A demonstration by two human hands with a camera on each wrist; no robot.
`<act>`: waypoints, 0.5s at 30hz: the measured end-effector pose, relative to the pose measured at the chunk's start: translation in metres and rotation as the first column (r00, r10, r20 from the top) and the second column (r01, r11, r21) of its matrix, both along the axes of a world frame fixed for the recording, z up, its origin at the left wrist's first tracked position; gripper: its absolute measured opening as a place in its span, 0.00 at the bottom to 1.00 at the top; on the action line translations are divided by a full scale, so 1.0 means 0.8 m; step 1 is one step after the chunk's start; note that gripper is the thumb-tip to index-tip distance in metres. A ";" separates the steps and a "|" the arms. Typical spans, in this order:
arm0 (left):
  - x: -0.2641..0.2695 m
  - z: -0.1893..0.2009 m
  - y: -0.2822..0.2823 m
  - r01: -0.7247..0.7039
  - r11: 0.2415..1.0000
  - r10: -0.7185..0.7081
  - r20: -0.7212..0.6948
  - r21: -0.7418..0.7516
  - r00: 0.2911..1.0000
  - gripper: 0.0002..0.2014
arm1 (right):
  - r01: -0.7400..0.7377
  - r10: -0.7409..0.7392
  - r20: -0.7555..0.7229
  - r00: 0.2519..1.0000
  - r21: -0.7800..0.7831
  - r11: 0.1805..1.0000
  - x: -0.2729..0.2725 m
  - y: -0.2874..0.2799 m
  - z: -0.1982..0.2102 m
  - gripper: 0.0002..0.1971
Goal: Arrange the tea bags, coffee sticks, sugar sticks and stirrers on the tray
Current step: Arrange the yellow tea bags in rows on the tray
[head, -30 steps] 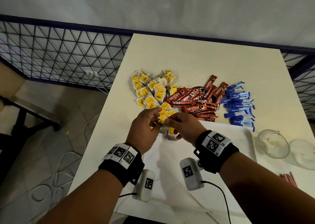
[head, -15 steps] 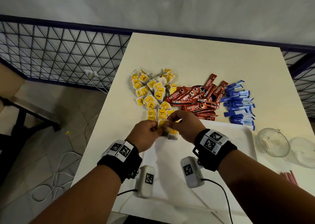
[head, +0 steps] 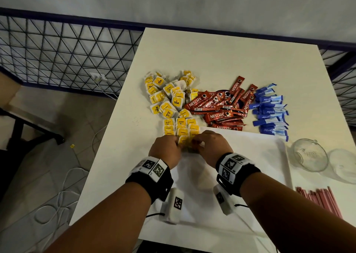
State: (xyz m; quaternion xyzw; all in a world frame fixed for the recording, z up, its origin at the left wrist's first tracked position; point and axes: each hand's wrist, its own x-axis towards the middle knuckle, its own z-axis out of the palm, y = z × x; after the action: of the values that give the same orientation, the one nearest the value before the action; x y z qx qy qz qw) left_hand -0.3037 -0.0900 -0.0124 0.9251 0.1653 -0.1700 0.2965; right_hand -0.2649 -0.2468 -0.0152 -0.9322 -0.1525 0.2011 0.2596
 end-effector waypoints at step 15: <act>0.005 0.009 0.008 -0.005 0.999 0.003 0.060 0.033 0.998 0.06 | -0.039 0.037 -0.030 0.999 -0.058 0.998 0.005 0.000 0.002 0.09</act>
State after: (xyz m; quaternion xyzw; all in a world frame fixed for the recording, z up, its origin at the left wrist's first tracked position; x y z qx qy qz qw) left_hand -0.2998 -0.0834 -0.0056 0.9342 0.1609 -0.1389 0.2864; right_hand -0.2613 -0.2464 -0.0136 -0.9333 -0.1602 0.2241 0.2305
